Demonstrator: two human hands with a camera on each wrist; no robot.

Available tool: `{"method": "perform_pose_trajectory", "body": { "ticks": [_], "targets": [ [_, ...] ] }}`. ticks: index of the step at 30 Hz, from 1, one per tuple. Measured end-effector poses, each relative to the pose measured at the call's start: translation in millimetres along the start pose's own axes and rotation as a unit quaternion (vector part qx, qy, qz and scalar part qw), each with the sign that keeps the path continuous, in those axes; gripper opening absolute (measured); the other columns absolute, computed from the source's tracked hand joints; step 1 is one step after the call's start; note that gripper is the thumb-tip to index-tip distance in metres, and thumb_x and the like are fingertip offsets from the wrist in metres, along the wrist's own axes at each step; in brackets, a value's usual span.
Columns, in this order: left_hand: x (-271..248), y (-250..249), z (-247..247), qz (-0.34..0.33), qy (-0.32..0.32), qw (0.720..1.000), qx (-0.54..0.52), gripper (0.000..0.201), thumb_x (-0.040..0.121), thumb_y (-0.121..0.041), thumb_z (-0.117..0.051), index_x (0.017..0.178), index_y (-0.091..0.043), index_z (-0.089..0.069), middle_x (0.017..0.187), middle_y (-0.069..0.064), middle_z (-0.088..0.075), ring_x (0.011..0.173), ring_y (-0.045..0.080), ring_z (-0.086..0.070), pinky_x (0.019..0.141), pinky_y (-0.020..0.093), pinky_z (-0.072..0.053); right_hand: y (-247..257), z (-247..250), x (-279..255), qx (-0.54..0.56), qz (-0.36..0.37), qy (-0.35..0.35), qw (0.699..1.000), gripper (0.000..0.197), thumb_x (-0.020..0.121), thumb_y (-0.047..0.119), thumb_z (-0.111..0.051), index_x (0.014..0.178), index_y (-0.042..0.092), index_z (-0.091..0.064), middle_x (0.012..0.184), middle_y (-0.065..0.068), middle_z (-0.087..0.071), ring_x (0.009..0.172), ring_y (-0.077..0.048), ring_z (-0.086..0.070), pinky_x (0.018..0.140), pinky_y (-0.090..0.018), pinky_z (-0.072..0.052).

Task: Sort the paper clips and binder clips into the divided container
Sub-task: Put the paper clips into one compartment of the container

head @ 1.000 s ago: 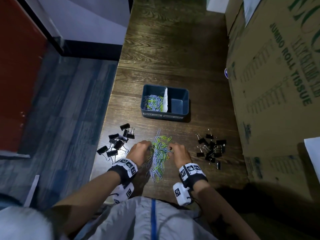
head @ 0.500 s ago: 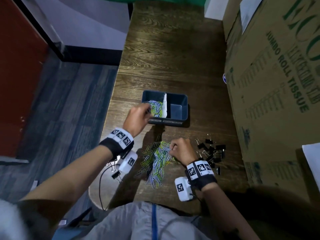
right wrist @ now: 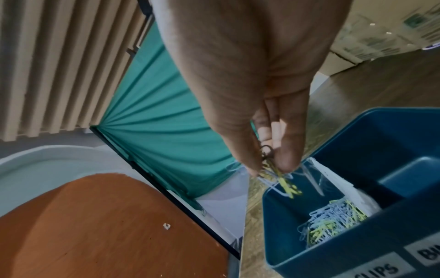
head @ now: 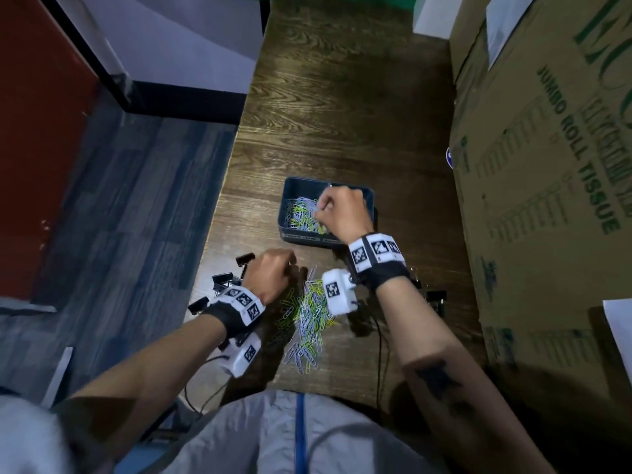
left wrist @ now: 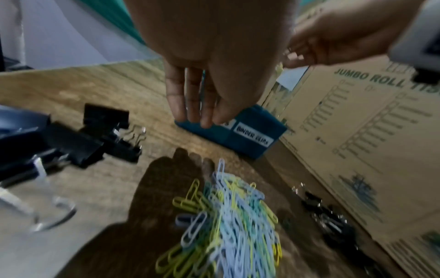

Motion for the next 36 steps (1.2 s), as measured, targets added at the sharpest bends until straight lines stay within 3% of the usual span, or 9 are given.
{"method": "perform_pose_trajectory", "body": {
  "ticks": [6, 9, 13, 15, 17, 23, 27, 33, 36],
  "targets": [
    [-12.7, -3.5, -46.2, 0.008, 0.150, 0.989, 0.017, 0.051, 0.090, -0.027, -0.062, 0.134, -0.012, -0.041, 0.139, 0.012, -0.045, 0.124, 0.030, -0.042, 0.089, 0.042, -0.047, -12.9, -9.2, 6.4, 0.035, -0.039, 0.020, 0.998, 0.011, 0.084, 0.024, -0.076, 0.087, 0.014, -0.072, 0.081, -0.002, -0.067, 0.080, -0.016, -0.063, 0.071, -0.024, -0.043],
    [-8.3, -9.0, -65.2, 0.071, 0.212, 0.974, -0.017, 0.076, 0.095, -0.050, -0.050, 0.152, -0.015, -0.016, 0.161, 0.006, -0.010, 0.145, 0.030, -0.016, 0.111, 0.049, -0.030, -42.4, -21.3, -15.8, 0.025, -0.058, 0.004, 0.998, 0.010, 0.087, 0.013, -0.066, 0.078, 0.014, -0.071, 0.080, -0.003, -0.072, 0.081, -0.021, -0.068, 0.074, -0.031, -0.054],
    [-8.8, -24.5, -87.9, 0.088, 0.266, 0.960, 0.000, 0.079, 0.096, -0.061, -0.034, 0.155, -0.023, 0.004, 0.160, 0.000, 0.014, 0.148, 0.029, 0.008, 0.116, 0.054, -0.008, -99.5, -53.3, -68.5, -0.020, -0.182, 0.095, 0.979, 0.012, 0.094, 0.007, -0.058, 0.095, 0.012, -0.068, 0.108, -0.010, -0.070, 0.105, -0.029, -0.067, 0.090, -0.038, -0.053],
    [-15.6, -34.3, -93.3, 0.032, 0.280, 0.959, 0.031, 0.077, 0.097, -0.060, -0.030, 0.155, -0.023, 0.003, 0.160, 0.000, 0.015, 0.148, 0.026, 0.009, 0.118, 0.053, -0.006, -124.7, -69.6, -95.8, -0.075, -0.224, 0.155, 0.959, 0.038, 0.090, 0.014, -0.067, 0.127, 0.019, -0.060, 0.142, -0.014, -0.052, 0.136, -0.035, -0.044, 0.110, -0.048, -0.039],
    [-24.9, -39.1, -95.5, -0.028, 0.294, 0.953, 0.061, 0.073, 0.098, -0.057, -0.030, 0.155, -0.022, 0.001, 0.161, 0.000, 0.013, 0.149, 0.023, 0.007, 0.119, 0.050, -0.003, -136.2, -79.9, -114.4, -0.121, -0.223, 0.188, 0.949, 0.070, 0.086, 0.023, -0.072, 0.148, 0.027, -0.040, 0.159, -0.013, -0.029, 0.147, -0.036, -0.023, 0.117, -0.052, -0.026],
    [-59.3, -33.6, -85.7, -0.162, 0.255, 0.951, 0.072, 0.065, 0.099, -0.042, -0.041, 0.154, -0.021, -0.013, 0.161, 0.001, -0.007, 0.148, 0.017, -0.005, 0.118, 0.044, -0.004, -135.5, -114.0, -131.9, -0.117, -0.154, 0.238, 0.952, 0.096, 0.085, 0.018, -0.071, 0.158, 0.037, -0.012, 0.167, 0.000, 0.010, 0.154, -0.028, -0.001, 0.121, -0.052, -0.015],
    [-79.4, -13.8, -66.6, -0.088, 0.166, 0.981, 0.045, 0.061, 0.098, -0.043, -0.044, 0.151, -0.021, -0.022, 0.159, 0.001, -0.022, 0.147, 0.020, -0.014, 0.116, 0.044, -0.019, -123.0, -130.7, -139.2, -0.135, -0.143, 0.244, 0.950, 0.089, 0.087, 0.028, -0.070, 0.157, 0.032, -0.016, 0.166, -0.003, 0.016, 0.154, -0.026, 0.009, 0.121, -0.052, -0.011],
    [-100.7, 13.9, -73.9, -0.074, 0.292, 0.940, 0.161, 0.105, 0.084, -0.063, -0.055, 0.153, -0.015, 0.008, 0.161, 0.008, 0.011, 0.148, 0.028, -0.003, 0.116, 0.049, -0.023, -115.7, -147.5, -159.3, -0.123, -0.071, 0.229, 0.963, 0.084, 0.086, 0.032, -0.070, 0.156, 0.031, -0.024, 0.167, -0.004, -0.008, 0.152, -0.034, -0.009, 0.122, -0.048, -0.019],
    [-101.8, 17.9, -76.3, -0.078, 0.268, 0.942, 0.188, 0.113, 0.078, -0.067, -0.059, 0.153, -0.014, 0.007, 0.161, 0.008, 0.010, 0.146, 0.029, -0.010, 0.115, 0.049, -0.025, -123.6, -135.5, -168.2, -0.111, -0.090, 0.199, 0.970, 0.090, 0.082, 0.043, -0.073, 0.156, 0.035, -0.022, 0.167, 0.000, -0.006, 0.151, -0.031, -0.012, 0.121, -0.047, -0.019]
  ]
}}
Point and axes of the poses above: each hand's wrist, its own x-axis towards the middle knuckle, its own z-axis out of the back of the hand, y = z × x, the point moved 4 cm from there along x, towards the middle knuckle
